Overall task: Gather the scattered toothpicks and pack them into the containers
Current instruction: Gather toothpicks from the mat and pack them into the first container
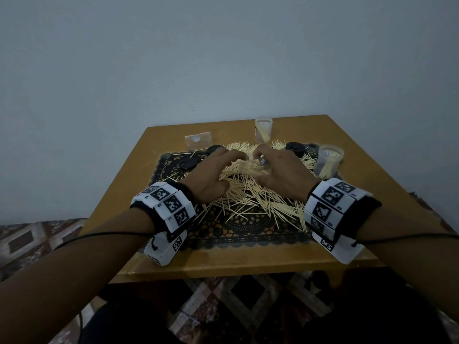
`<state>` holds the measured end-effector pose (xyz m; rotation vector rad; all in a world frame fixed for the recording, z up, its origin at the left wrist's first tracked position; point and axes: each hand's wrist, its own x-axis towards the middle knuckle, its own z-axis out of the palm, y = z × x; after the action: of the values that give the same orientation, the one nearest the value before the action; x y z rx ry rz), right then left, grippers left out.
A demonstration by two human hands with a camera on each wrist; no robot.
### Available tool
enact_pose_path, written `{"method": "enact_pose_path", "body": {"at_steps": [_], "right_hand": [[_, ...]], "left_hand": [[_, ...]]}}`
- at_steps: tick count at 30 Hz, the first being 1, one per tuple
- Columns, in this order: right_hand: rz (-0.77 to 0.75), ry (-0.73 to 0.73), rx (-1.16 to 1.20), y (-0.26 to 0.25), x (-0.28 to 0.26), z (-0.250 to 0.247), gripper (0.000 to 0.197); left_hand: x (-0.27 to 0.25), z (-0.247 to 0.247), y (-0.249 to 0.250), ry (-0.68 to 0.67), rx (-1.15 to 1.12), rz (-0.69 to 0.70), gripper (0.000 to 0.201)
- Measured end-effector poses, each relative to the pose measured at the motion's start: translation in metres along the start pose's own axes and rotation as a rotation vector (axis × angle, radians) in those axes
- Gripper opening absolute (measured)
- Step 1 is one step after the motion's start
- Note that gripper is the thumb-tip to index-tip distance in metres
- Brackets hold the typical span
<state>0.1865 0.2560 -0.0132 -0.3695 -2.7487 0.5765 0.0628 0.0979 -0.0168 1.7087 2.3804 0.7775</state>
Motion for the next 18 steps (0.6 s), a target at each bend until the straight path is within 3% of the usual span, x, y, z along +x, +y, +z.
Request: {"method": "enact_pose_path", "body": {"at_steps": [4, 10, 14, 18], "right_hand": [[-0.044, -0.009, 0.030, -0.0001, -0.0015, -0.0009, 0.045], [-0.074, -0.017, 0.002, -0.0011, 0.0001, 0.0024, 0.044], [-0.063, 0.000, 0.009, 0.0005, 0.0003, 0.0023, 0.043], [-0.083, -0.012, -0.018, 0.0003, -0.0007, 0.0020, 0.042]], "left_hand": [[0.0015, -0.0026, -0.0047, -0.097, -0.025, -0.042, 0.085], [0.0021, -0.0016, -0.0050, -0.102, -0.061, -0.053, 0.060], [0.0018, -0.0018, -0.0033, -0.126, -0.082, -0.058, 0.072], [0.0028, -0.0001, -0.0024, -0.152, -0.059, -0.064, 0.064]]}}
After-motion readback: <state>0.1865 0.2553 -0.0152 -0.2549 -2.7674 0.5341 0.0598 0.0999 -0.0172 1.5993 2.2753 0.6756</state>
